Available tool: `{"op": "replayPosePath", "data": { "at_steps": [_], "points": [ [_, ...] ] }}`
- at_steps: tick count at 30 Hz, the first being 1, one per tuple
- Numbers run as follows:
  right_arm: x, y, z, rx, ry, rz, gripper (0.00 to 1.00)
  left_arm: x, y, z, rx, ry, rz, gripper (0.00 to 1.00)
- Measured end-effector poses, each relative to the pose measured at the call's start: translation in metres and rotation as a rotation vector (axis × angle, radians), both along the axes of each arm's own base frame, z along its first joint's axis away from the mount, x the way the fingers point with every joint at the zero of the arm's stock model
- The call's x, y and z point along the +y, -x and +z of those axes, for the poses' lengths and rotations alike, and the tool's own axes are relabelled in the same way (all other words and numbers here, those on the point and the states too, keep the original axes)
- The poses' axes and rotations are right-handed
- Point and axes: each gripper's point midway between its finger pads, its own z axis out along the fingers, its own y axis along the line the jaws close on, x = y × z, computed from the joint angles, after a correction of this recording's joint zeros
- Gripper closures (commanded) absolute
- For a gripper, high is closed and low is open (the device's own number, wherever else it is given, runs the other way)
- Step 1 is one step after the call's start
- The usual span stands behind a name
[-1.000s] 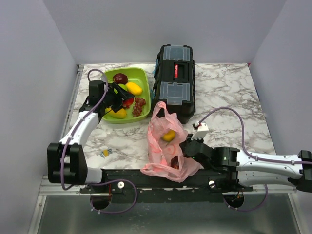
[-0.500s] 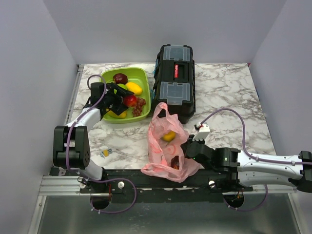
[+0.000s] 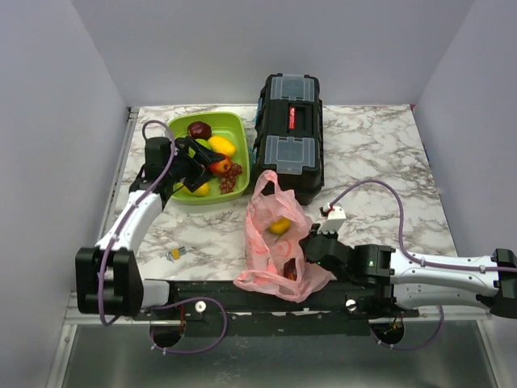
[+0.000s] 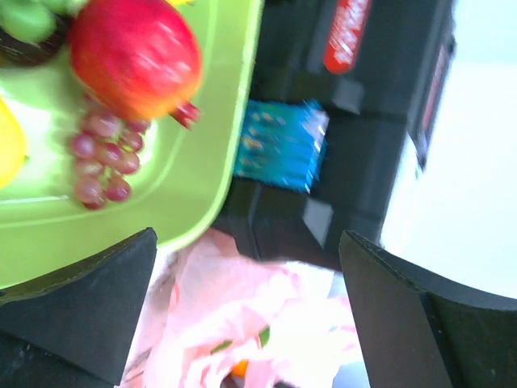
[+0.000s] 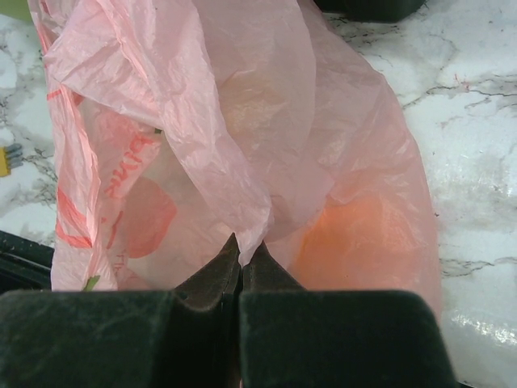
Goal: Take the fake fruits out of the plastic bag
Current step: Place the fake fruit in the bin, then take out the fake fruit from the plastic bag.
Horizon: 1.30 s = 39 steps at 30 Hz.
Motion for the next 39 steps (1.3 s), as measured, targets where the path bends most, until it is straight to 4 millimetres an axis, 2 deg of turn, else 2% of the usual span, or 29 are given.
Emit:
{"op": "replayPosePath", "data": {
  "at_steps": [5, 7, 8, 9, 12, 15, 19, 26, 30, 32, 35, 39],
  "points": [
    [-0.001, -0.002, 0.002, -0.013, 0.004, -0.003, 0.99, -0.026, 0.045, 0.035, -0.168, -0.064, -0.161, 0.12],
    [-0.002, -0.003, 0.003, -0.020, 0.010, -0.003, 0.99, -0.038, 0.065, 0.038, -0.216, -0.082, -0.235, 0.14],
    [-0.002, -0.003, 0.004, -0.024, 0.013, -0.003, 0.99, -0.048, 0.083, 0.035, -0.247, -0.100, -0.294, 0.16],
    [-0.003, -0.004, 0.004, -0.028, 0.016, -0.004, 0.99, -0.053, 0.092, 0.033, -0.262, -0.108, -0.324, 0.18],
    [-0.004, -0.005, 0.005, -0.037, 0.021, -0.008, 0.99, -0.079, 0.143, 0.024, -0.361, -0.121, -0.477, 0.22],
    [-0.004, -0.006, 0.006, -0.041, 0.024, -0.008, 0.99, -0.091, 0.181, 0.017, -0.478, -0.094, -0.550, 0.26],
    [-0.004, -0.006, 0.007, -0.049, 0.026, -0.004, 0.99, -0.105, 0.212, 0.007, -0.581, -0.072, -0.624, 0.30],
    [0.001, -0.008, 0.011, -0.058, 0.022, 0.001, 0.99, -0.144, 0.234, -0.001, -0.634, -0.150, -0.802, 0.36],
    [0.001, -0.008, 0.012, -0.058, 0.020, 0.000, 0.99, -0.165, 0.242, -0.014, -0.623, -0.174, -0.879, 0.40],
    [0.001, -0.008, 0.013, -0.058, 0.017, 0.000, 0.99, -0.173, 0.240, -0.025, -0.587, -0.194, -0.900, 0.44],
    [0.001, -0.008, 0.015, -0.061, 0.006, 0.000, 0.99, -0.185, 0.228, -0.040, -0.529, -0.241, -0.912, 0.45],
    [0.000, -0.008, 0.017, -0.063, -0.001, -0.001, 0.99, -0.199, 0.210, -0.049, -0.499, -0.300, -0.910, 0.47]
  ]
}}
